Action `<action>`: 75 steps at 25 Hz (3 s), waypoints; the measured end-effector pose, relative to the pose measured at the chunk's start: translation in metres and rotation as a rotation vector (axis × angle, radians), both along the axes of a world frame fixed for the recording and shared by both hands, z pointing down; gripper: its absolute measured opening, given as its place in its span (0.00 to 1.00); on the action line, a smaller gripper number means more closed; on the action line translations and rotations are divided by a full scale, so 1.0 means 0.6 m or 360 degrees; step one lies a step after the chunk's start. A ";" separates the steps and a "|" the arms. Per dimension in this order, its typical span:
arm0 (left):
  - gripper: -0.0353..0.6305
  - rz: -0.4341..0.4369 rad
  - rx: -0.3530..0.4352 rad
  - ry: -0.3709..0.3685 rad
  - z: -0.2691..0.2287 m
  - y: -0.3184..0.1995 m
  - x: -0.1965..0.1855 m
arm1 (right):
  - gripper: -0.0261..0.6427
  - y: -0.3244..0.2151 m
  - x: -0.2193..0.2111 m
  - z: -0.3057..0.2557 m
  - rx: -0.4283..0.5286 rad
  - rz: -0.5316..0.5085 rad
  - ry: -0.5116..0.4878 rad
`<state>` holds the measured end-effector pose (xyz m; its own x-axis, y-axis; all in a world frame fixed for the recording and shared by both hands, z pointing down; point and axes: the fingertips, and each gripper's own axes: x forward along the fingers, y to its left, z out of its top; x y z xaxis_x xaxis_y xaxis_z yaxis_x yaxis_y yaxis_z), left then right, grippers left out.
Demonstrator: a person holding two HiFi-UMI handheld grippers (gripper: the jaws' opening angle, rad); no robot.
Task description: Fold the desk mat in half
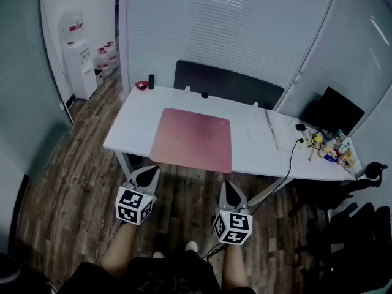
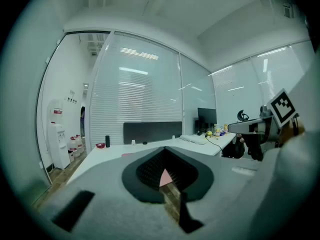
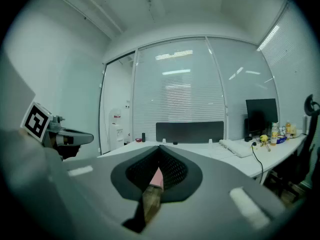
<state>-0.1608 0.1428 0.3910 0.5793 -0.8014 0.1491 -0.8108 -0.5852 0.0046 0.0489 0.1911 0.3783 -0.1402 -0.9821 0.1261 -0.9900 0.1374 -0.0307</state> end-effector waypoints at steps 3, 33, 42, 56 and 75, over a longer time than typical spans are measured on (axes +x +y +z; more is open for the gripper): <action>0.05 -0.0005 -0.0003 0.0001 0.000 -0.003 -0.007 | 0.06 -0.002 0.001 -0.002 -0.0001 -0.0001 -0.0005; 0.05 0.0027 -0.0010 0.0012 0.024 -0.032 -0.010 | 0.06 -0.018 0.054 0.004 0.0033 0.0169 -0.0011; 0.05 0.0022 -0.0033 -0.0029 0.042 -0.124 0.026 | 0.06 -0.114 0.078 0.036 -0.0006 0.0130 -0.0051; 0.05 -0.0073 -0.0211 -0.0044 0.126 -0.327 0.087 | 0.06 -0.352 0.135 0.108 -0.0161 -0.0008 -0.0094; 0.05 -0.0220 -0.0281 -0.0108 0.121 -0.481 0.133 | 0.06 -0.538 0.194 0.134 -0.0263 -0.0169 -0.0174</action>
